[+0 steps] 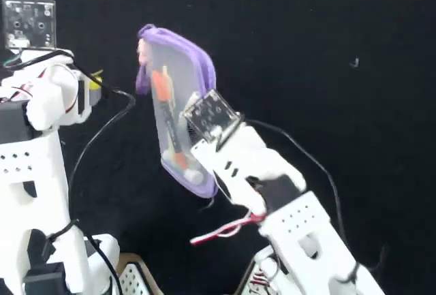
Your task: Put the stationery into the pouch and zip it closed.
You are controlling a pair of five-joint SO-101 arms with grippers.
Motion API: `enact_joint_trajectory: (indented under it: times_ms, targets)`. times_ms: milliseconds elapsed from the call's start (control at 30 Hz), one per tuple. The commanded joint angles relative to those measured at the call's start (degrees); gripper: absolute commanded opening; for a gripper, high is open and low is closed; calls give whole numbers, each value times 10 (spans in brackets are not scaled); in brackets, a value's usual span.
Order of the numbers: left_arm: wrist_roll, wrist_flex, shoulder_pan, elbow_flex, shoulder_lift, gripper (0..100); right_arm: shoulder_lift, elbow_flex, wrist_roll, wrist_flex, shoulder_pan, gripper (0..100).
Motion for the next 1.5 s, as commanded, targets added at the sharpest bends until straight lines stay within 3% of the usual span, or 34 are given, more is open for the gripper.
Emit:
enact_joint_trajectory:
  times_ms: [0,467,533,733,867,1100,1267,1467]
  targets:
    - [33,42,7,-6,-7,213,133,0,-39,4,3,11]
    - [176,82,7,84,-8,213,356,-103,-59,23,12,17]
    - [188,82,7,95,-8,213,356,-115,-60,48,12,53]
    - [186,81,7,135,-51,213,287,-119,-55,112,11,323]
    - [186,71,9,171,-135,213,187,-122,-55,163,11,414]
    - [187,-16,11,288,-294,213,-23,-154,-55,263,15,423]
    - [190,-78,7,362,-387,213,-92,-248,-50,341,16,423]
    - [188,-85,9,407,-484,213,-96,-303,37,373,91,418]
